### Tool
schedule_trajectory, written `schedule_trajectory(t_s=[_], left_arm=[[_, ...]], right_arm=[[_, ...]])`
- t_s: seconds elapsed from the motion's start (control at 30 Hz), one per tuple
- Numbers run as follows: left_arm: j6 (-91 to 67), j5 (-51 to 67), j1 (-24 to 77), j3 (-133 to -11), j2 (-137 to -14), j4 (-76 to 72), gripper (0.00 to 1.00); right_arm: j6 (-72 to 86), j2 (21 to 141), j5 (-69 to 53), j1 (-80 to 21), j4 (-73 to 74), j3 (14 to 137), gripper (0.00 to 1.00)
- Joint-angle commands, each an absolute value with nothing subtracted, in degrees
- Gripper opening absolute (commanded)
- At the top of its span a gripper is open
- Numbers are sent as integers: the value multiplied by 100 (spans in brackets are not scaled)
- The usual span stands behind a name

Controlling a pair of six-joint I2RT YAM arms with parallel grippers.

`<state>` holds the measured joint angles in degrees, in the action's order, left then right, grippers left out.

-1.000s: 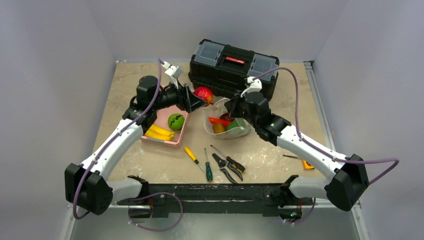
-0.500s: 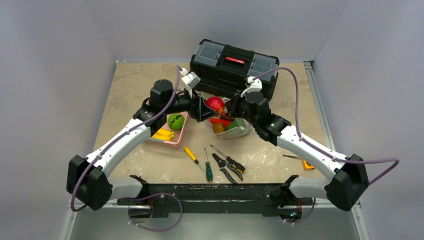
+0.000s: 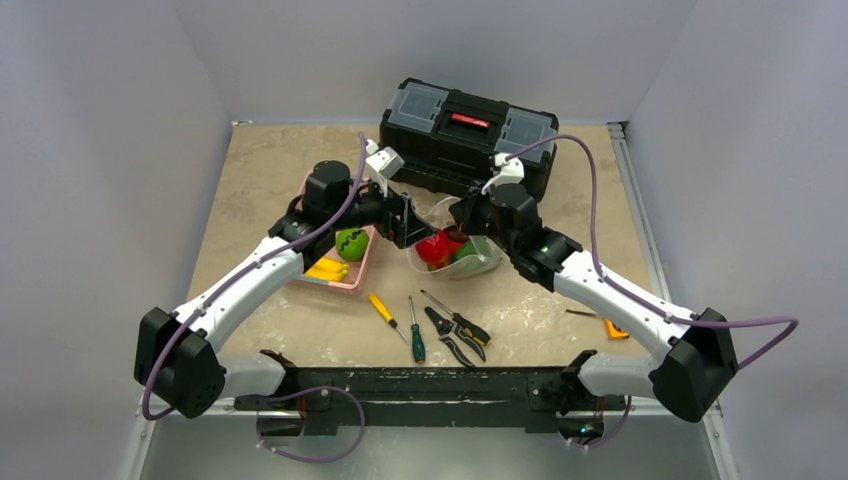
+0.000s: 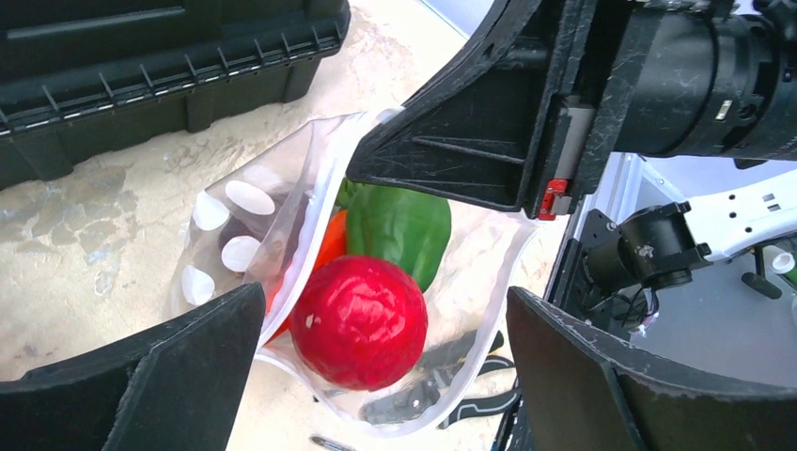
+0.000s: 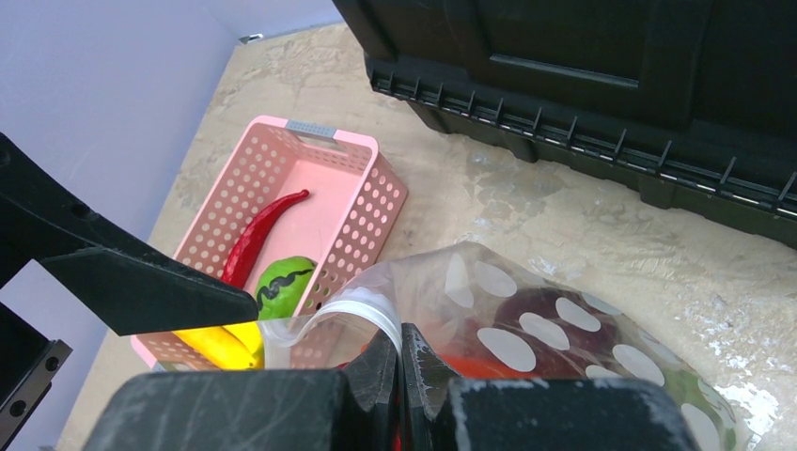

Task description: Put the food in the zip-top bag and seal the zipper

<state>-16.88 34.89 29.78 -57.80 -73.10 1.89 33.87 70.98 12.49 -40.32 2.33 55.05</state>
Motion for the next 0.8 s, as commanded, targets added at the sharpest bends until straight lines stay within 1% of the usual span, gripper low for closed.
schedule_trajectory(t_s=[0.0, 0.2, 0.3, 0.37, 0.5, 0.57, 0.7, 0.77], left_arm=[[-1458, 3313, 2990, -6047, -7174, 265, 100], [-1441, 3177, 2992, -6080, -7178, 370, 99], [-1468, 2862, 2997, -6123, -7214, 563, 98], [-1422, 2372, 2998, -6204, -7199, 834, 97], [-1312, 862, 3005, -6611, -7296, 1994, 96], [-1270, 649, 3003, -6739, -7356, 2217, 95], [-1336, 680, 3001, -6741, -7336, 2192, 95], [-1340, 391, 2978, -6762, -7302, 2272, 95]], right_arm=[[3386, 6952, 1357, -3999, 31, 5529, 0], [3397, 6961, 1353, -3998, 31, 5520, 0], [3384, 6964, 1361, -3992, 40, 5527, 0], [3379, 6953, 1374, -3999, 48, 5528, 0], [3330, 6927, 1456, -3994, 89, 5520, 0], [3266, 6917, 1568, -3997, 113, 5499, 0], [2992, 6904, 2052, -3999, 320, 5577, 0], [2846, 6864, 2327, -3999, 466, 5617, 0]])
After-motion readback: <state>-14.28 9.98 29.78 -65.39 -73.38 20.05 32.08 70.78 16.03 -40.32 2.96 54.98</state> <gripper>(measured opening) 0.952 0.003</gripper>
